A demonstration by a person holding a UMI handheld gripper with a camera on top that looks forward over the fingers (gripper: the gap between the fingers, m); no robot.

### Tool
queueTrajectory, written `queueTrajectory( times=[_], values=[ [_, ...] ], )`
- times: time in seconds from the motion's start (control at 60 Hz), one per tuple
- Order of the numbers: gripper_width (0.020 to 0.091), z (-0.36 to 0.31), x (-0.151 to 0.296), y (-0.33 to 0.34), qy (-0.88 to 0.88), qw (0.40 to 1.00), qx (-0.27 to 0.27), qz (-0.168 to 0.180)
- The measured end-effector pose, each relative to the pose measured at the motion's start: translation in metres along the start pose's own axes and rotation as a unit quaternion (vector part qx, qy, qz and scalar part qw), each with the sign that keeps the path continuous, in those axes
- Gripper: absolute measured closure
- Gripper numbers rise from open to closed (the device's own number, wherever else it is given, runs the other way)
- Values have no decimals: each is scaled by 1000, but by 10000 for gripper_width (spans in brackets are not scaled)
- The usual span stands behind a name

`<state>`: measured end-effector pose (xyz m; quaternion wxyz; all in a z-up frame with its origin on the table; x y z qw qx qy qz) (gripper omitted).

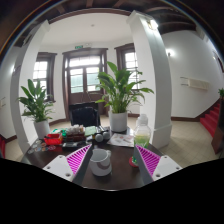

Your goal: Pour water

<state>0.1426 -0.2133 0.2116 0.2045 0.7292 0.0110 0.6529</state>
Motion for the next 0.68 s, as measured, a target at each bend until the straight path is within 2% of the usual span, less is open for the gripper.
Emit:
queueTrajectory(
  times=[0.167, 0.233, 0.367, 0.517, 0.683],
  values=[
    [250, -36, 14, 54, 12, 999, 30, 12],
    [250, -50, 11, 69, 25, 999, 37, 4],
    [254, -70, 2, 90, 48, 998, 40, -12],
    [252, -96, -3, 105, 66, 995, 72, -11],
    [266, -109, -5, 111, 76, 993, 85, -11]
  ],
)
Point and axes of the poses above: the point between the fingertips, and its own axes, seen from behind it with the camera up: z to the right, x up, y backward, against the way the camera looks, the point moved 10 cm from there along y, backward, against the way the camera looks, and after that the axes turned 5 degrees about -z, right-handed, at the moved point
